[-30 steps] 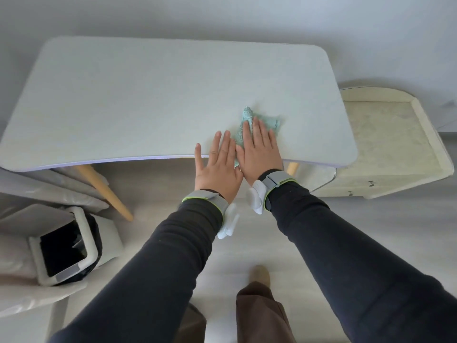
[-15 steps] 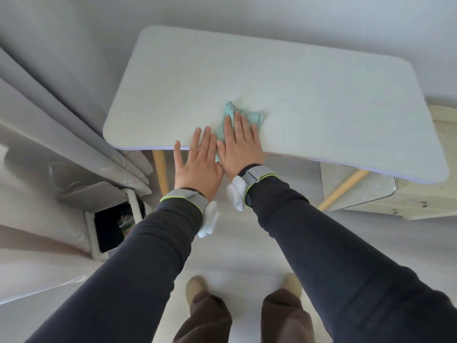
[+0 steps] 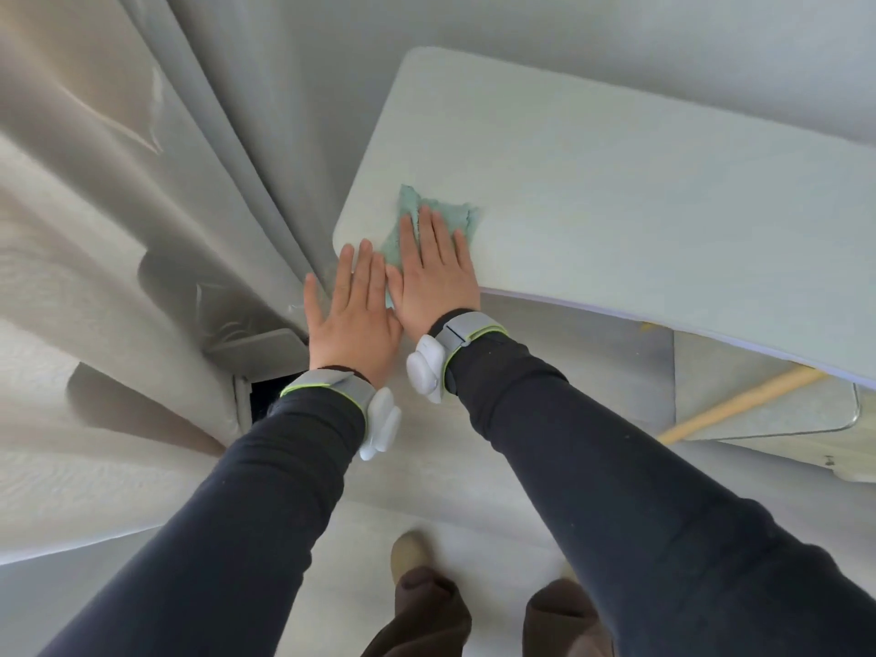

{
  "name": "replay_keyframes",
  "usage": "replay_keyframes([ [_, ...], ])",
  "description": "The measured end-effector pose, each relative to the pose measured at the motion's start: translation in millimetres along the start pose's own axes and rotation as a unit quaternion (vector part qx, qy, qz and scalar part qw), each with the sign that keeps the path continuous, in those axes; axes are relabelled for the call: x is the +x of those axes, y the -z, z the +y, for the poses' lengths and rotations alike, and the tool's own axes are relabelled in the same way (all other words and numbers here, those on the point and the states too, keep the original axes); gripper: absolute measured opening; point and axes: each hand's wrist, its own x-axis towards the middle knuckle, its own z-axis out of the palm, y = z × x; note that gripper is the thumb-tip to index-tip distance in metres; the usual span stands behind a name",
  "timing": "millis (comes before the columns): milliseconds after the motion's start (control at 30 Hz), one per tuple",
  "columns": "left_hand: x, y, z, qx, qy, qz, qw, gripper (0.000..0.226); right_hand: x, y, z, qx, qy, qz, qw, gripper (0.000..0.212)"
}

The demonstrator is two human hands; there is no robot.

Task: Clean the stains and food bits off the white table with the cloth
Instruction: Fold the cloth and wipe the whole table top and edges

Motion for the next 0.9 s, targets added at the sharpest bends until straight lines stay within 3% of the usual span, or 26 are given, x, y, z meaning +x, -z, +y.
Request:
replay_keyframes([
  [167, 2, 1, -25, -0.031, 0.013, 0.03, 0.999, 0.058, 14, -2, -26, -0.019, 0.033, 0.01, 0.999, 0.061],
  [267, 1, -5, -41, -0.122, 0.041, 0.014, 0.992, 0.057, 20, -6, -42, -0.016, 0.055, 0.008, 0.998, 0.063],
  [367, 1, -6, -48, -0.332, 0.089, -0.022, 0.939, 0.059, 22, -9, -50, -0.002, 0.061, 0.016, 0.998, 0.064],
  [433, 4, -1, -43, -0.402, 0.12, -0.001, 0.908, 0.057, 22, -6, -49, 0.024, 0.062, 0.02, 0.998, 0.06],
  [633, 20, 21, -23, -0.43, 0.211, 0.09, 0.873, 0.04, 21, 9, -25, 0.171, 0.081, 0.046, 0.981, 0.057],
  [800, 6, 29, 0, -0.508, 0.308, 0.038, 0.804, 0.039, 7, 15, -4, 0.134, 0.109, 0.045, 0.984, 0.059],
  [900, -2, 27, 13, -0.512, 0.296, 0.003, 0.807, 0.032, -3, 17, 3, 0.119, 0.12, 0.045, 0.985, 0.062],
])
